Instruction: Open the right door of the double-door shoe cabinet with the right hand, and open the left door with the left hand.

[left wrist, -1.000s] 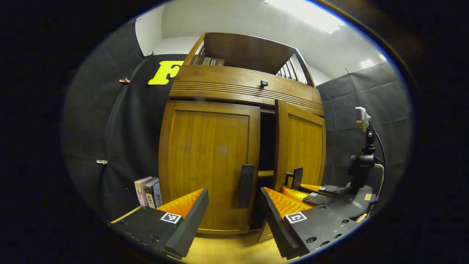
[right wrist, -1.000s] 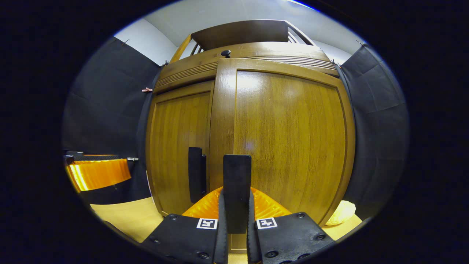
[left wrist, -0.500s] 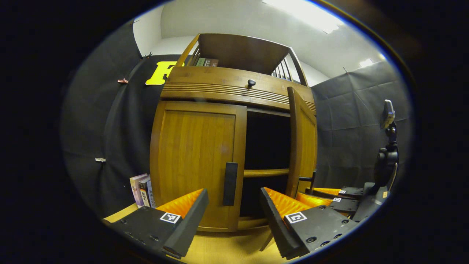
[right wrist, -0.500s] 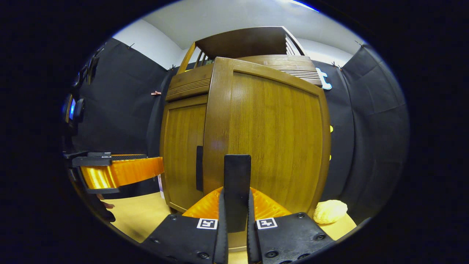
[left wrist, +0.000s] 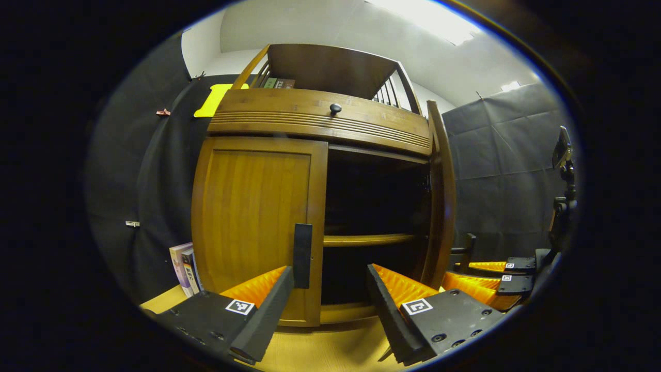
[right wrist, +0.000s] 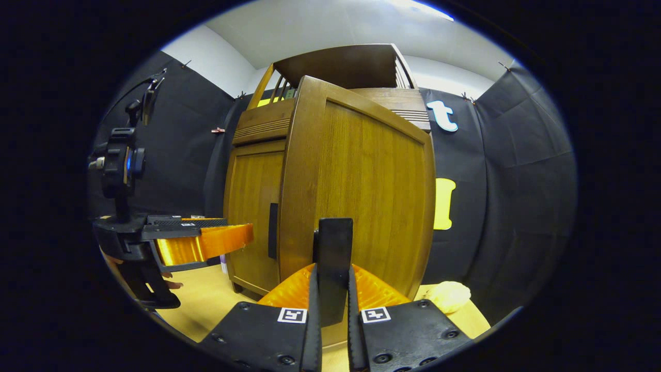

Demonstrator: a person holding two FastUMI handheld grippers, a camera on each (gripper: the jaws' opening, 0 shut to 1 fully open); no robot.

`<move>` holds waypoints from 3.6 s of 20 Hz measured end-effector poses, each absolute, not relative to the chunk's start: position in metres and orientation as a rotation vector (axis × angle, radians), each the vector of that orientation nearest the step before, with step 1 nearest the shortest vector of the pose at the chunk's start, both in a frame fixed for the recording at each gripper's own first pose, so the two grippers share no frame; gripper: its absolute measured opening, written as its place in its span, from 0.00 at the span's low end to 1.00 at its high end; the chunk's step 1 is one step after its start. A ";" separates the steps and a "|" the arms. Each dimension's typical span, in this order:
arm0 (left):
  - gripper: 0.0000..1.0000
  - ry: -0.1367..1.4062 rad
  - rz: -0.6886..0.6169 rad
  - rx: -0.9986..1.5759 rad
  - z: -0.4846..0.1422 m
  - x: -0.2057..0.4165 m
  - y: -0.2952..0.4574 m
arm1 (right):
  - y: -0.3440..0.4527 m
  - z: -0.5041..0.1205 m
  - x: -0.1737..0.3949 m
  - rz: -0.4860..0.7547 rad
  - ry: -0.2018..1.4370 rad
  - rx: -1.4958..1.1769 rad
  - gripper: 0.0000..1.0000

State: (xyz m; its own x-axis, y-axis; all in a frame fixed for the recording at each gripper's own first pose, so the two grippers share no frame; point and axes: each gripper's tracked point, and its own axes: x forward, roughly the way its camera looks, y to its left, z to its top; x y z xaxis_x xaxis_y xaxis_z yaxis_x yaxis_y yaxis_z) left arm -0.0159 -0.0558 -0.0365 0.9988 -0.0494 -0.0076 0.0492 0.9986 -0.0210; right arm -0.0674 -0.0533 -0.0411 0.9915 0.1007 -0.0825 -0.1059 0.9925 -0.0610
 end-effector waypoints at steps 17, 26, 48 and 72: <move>0.88 -0.017 -0.086 0.007 -0.044 0.010 -0.099 | -0.144 -0.030 -0.112 -0.062 0.100 -0.073 0.22; 0.84 -0.039 0.023 0.022 -0.042 0.038 -0.073 | -0.198 -0.020 -0.127 -0.143 0.091 -0.078 0.17; 0.85 -0.034 0.092 0.107 -0.061 0.102 -0.007 | -0.140 0.019 -0.174 -0.192 -0.068 -0.147 0.95; 0.32 0.015 -0.002 0.033 -0.067 0.092 0.003 | -0.121 0.020 -0.162 -0.219 -0.093 -0.103 0.97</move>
State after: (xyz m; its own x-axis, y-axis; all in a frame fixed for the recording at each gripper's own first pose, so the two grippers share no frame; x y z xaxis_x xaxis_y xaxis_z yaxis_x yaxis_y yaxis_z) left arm 0.0918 0.0033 -0.0669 0.9999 -0.0021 -0.0146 0.0026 0.9994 0.0335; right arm -0.1621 -0.1212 0.0202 0.9719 -0.2114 0.1033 0.2209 0.9710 -0.0916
